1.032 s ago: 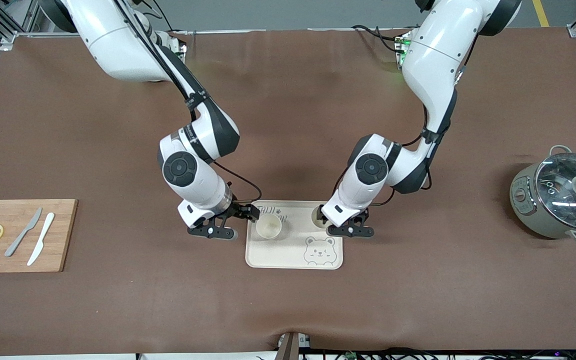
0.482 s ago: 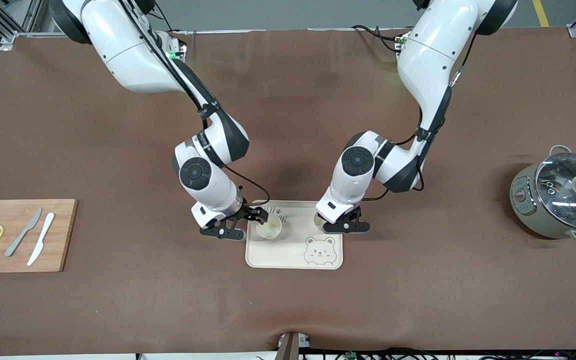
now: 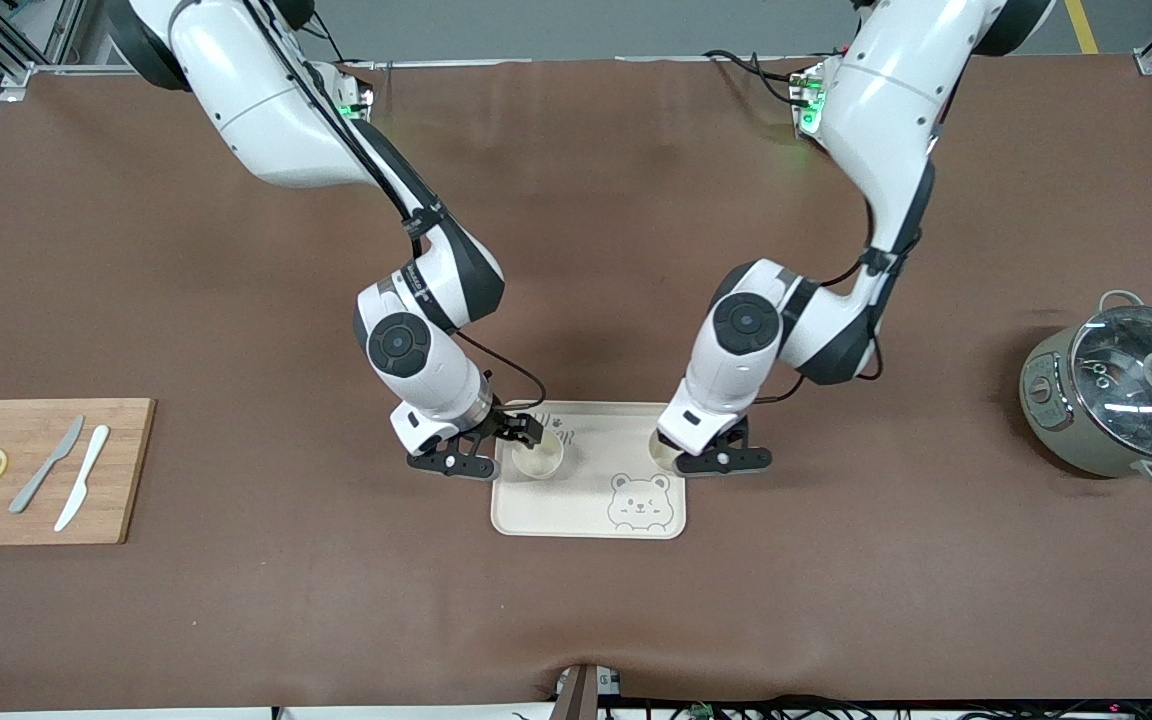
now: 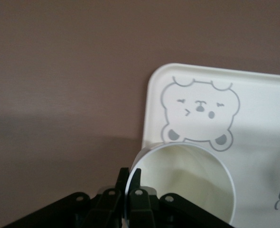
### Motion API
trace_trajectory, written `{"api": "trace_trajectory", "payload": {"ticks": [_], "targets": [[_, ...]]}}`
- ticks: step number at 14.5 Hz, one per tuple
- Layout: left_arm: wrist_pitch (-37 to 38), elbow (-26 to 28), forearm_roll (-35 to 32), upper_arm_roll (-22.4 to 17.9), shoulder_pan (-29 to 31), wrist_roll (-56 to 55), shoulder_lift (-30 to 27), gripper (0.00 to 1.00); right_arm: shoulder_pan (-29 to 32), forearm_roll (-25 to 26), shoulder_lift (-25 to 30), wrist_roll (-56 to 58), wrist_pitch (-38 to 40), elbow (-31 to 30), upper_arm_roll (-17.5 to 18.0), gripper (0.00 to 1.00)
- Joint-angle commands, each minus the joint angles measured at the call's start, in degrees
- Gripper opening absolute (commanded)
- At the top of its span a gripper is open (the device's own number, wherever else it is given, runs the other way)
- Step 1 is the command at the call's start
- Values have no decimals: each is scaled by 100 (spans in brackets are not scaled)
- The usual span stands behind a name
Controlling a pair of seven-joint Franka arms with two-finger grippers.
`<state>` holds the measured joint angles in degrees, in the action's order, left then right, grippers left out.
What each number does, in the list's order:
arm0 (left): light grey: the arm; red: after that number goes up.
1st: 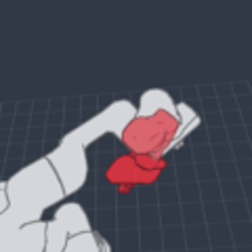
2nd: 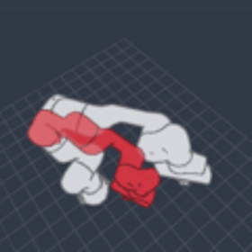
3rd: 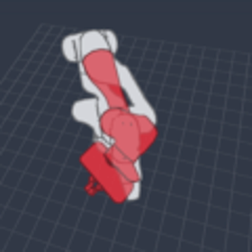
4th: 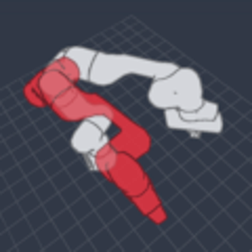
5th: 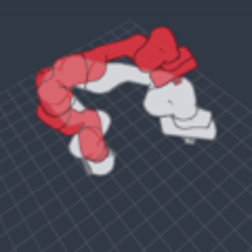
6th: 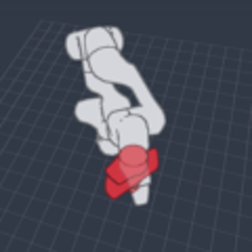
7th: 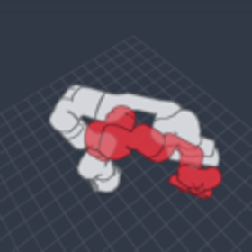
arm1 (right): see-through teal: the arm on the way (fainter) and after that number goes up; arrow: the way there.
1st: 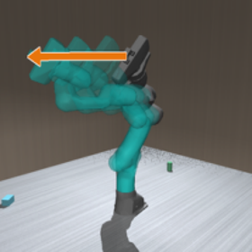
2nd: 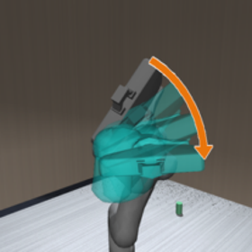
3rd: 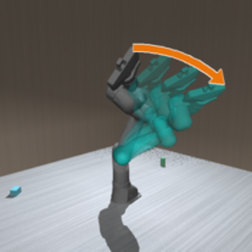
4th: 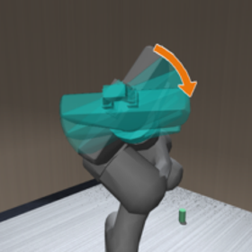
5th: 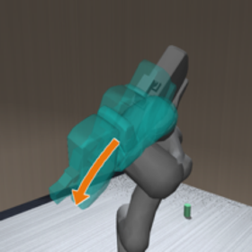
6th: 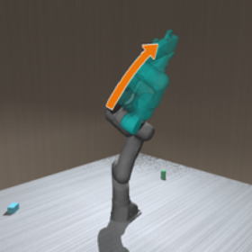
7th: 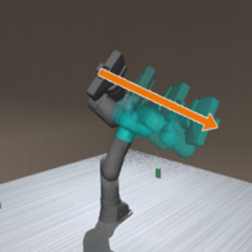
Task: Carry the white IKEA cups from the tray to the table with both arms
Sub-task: 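Close the left and right grippers around the two white cups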
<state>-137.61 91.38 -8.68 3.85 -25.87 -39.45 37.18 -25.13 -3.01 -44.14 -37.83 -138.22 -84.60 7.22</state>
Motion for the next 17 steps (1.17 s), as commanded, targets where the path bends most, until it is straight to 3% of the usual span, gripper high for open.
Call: {"api": "trace_trajectory", "payload": {"ticks": [1,4,12,14,17], "targets": [[750,618,147,290,379,102,-974,0,-114,125,-156,-163,-108,128,-62,100],[1368,933,393,896,1195,682,-1545,0,-167,125,-209,-163,-108,180,-97,100],[1133,2760,613,2259,3358,2167,-2864,0,-255,117,-288,-172,-108,242,-142,100],[581,3410,858,2339,3571,2466,-3224,0,-264,117,-314,-189,-117,251,-142,91],[-27,4070,1114,2339,3580,2810,-3489,0,-290,117,-332,-233,-196,251,-141,68]]}}
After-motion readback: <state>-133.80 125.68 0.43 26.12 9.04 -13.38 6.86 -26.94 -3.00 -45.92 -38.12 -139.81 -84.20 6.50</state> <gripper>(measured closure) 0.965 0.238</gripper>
